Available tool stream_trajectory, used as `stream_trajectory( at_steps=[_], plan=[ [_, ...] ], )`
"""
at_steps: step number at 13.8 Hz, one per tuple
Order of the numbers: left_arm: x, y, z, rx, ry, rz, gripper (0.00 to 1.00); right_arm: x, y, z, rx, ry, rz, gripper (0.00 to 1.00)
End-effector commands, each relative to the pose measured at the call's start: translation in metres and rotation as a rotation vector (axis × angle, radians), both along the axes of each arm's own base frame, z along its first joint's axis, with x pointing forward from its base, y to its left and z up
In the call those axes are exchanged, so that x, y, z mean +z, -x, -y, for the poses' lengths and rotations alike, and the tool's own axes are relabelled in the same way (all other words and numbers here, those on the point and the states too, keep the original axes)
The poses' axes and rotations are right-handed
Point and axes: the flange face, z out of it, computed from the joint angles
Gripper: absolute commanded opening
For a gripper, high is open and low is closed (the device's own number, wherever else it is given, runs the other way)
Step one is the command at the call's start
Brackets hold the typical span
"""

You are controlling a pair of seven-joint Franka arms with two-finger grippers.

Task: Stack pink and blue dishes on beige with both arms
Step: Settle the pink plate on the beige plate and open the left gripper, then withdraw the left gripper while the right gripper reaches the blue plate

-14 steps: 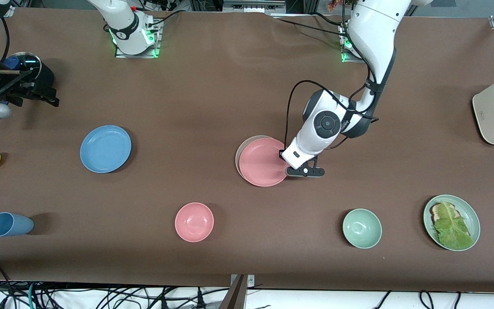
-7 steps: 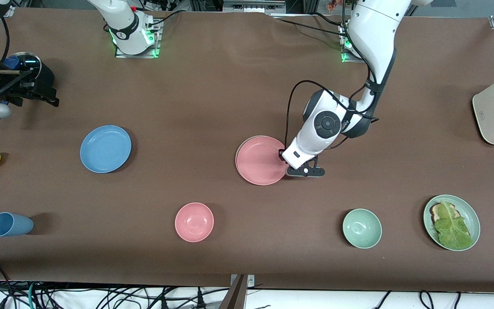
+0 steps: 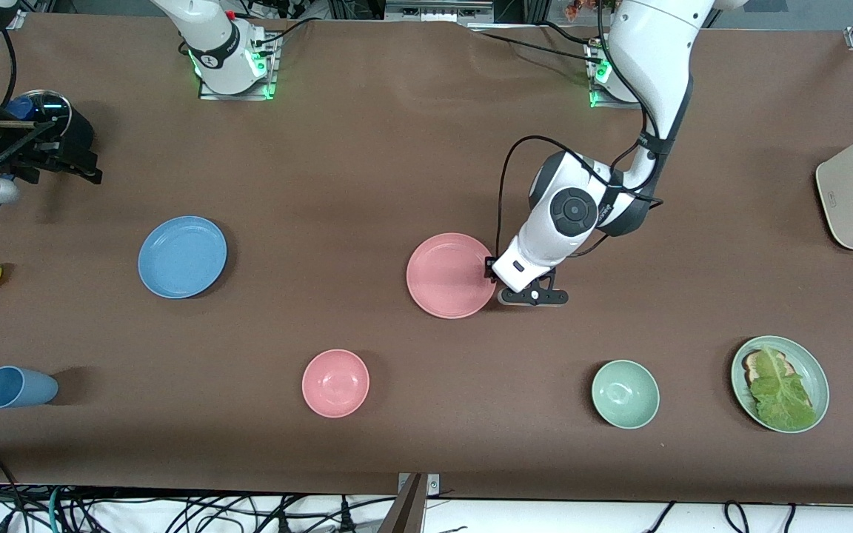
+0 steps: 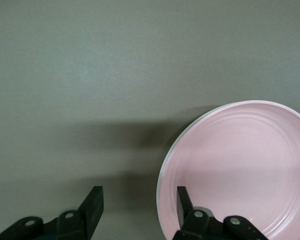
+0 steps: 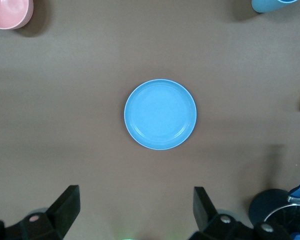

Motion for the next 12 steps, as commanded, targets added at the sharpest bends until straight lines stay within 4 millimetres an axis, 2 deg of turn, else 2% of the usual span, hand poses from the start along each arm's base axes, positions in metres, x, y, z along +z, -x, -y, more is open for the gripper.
stream_trajectory(
  at_steps=[1,4,9,12],
  plan=[
    [0.018,-0.001,-0.012,-0.024,-0.041,0.011,0.7,0.002,0.005,-0.001,-0.007,0.002,-0.003,1.0],
    [0.028,-0.009,-0.031,-0.062,-0.058,0.019,0.71,0.003,0.005,-0.001,-0.01,0.002,-0.001,1.0],
    [0.038,-0.028,-0.078,-0.11,-0.06,0.016,0.76,0.003,0.005,-0.002,-0.011,0.002,-0.001,1.0],
    [0.042,-0.038,-0.113,-0.152,-0.063,0.006,0.78,0.0,0.009,-0.007,0.001,0.012,-0.039,1.0]
  ],
)
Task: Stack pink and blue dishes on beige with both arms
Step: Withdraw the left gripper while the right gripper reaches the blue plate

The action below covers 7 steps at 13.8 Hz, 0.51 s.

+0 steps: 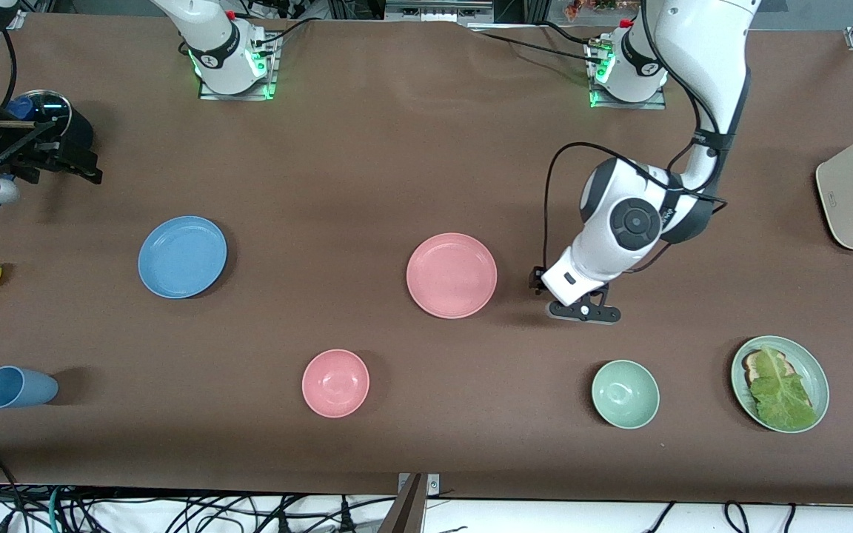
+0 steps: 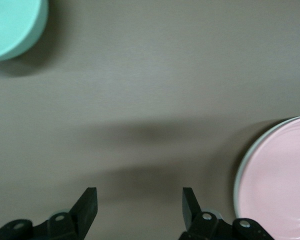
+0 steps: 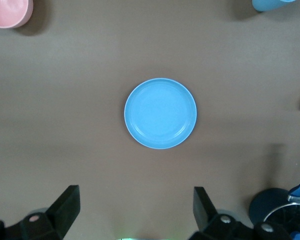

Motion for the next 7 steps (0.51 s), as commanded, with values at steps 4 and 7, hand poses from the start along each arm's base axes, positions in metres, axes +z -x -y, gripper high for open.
stream_trajectory(
  at_steps=[4,7],
  plan=[
    [0.014,-0.012,-0.064,-0.047,-0.018,-0.025,0.98,-0.057,-0.01,-0.01,0.009,0.022,-0.134,1.0],
    [0.016,-0.019,-0.098,-0.042,-0.021,-0.051,0.99,-0.111,-0.036,0.023,-0.031,0.031,-0.154,1.0]
  ],
)
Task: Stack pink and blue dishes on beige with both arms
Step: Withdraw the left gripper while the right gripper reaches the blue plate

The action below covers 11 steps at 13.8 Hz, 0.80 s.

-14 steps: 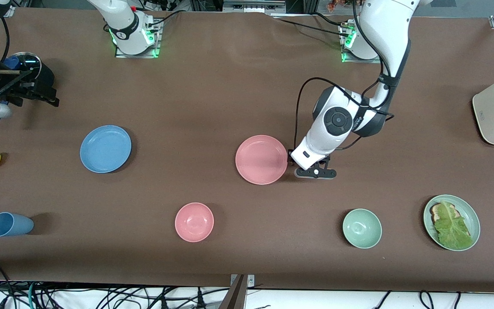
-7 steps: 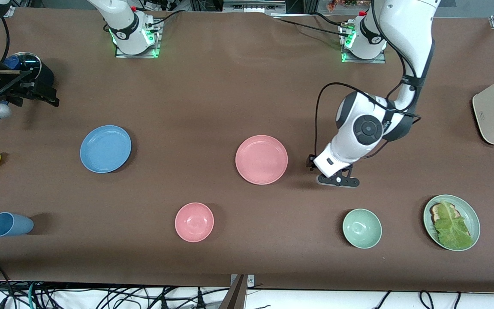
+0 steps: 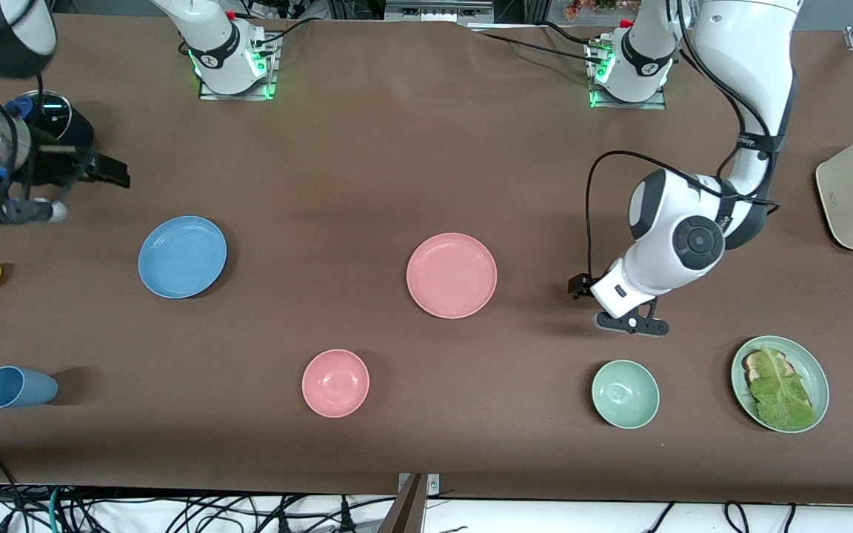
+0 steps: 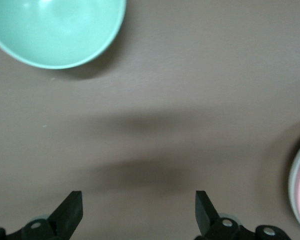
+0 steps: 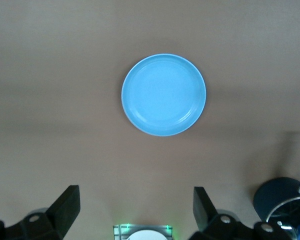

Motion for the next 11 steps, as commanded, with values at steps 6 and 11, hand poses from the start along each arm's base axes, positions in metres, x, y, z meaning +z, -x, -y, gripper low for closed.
stream_trajectory(
  at_steps=[6,11],
  plan=[
    [0.024,-0.009,-0.099,0.041,-0.037,-0.054,1.0,-0.127,-0.039,0.103,-0.044,-0.022,-0.063,1.0],
    [0.03,-0.012,-0.161,0.101,-0.032,-0.068,1.0,-0.222,-0.041,0.131,-0.063,-0.132,-0.076,0.96]
  ],
)
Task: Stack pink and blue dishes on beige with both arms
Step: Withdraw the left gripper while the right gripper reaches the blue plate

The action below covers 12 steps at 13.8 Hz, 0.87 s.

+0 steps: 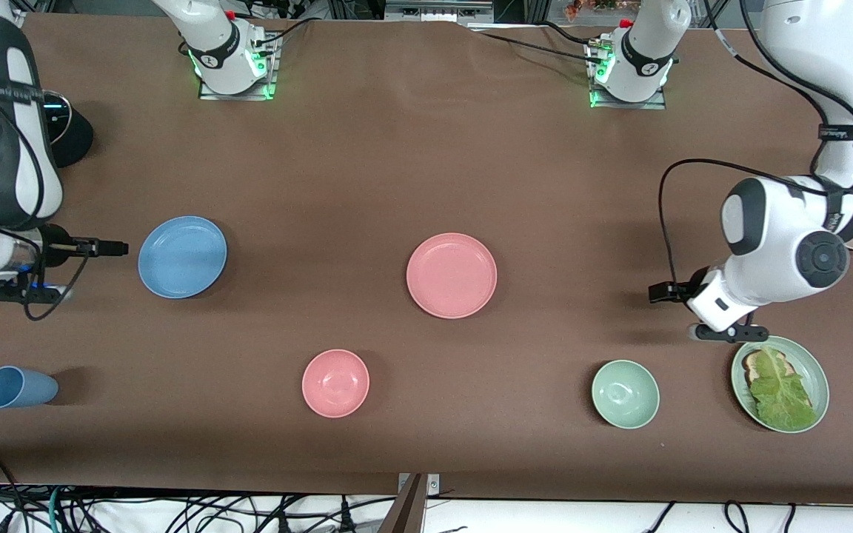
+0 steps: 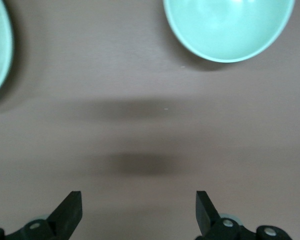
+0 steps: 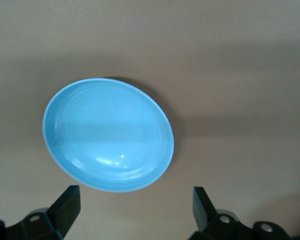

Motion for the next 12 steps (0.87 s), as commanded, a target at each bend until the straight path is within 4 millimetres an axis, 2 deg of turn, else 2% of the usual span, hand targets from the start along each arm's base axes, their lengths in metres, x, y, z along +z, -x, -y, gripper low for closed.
stream_trajectory(
  at_steps=[1,2,4,5,6,8,11,12],
  plan=[
    [0.008,0.001,-0.025,-0.001,-0.011,-0.008,1.0,-0.041,0.009,0.016,0.006,-0.058,0.019,0.88],
    [0.008,0.001,-0.032,0.01,-0.011,-0.008,1.0,-0.058,0.014,0.021,0.017,-0.086,0.023,0.86],
    [0.008,0.002,-0.046,0.037,-0.007,-0.011,1.0,-0.086,0.022,0.044,0.023,-0.127,0.009,0.82],
    [0.012,0.003,-0.045,0.039,0.001,-0.026,1.0,-0.102,0.029,0.057,0.01,-0.159,0.003,0.8],
    [0.024,0.002,-0.045,0.039,0.005,-0.038,1.0,-0.113,0.031,0.064,0.0,-0.197,0.013,0.76],
    [0.049,-0.003,-0.04,0.03,0.016,-0.077,1.0,-0.117,0.033,0.067,-0.002,-0.224,0.022,0.6],
    [0.087,-0.005,-0.029,0.012,0.026,-0.122,1.0,-0.134,0.04,0.078,-0.05,-0.253,0.01,0.5],
    [0.098,-0.004,-0.026,0.009,0.028,-0.134,1.0,-0.134,0.039,0.077,-0.059,-0.263,0.01,0.46]
  ],
)
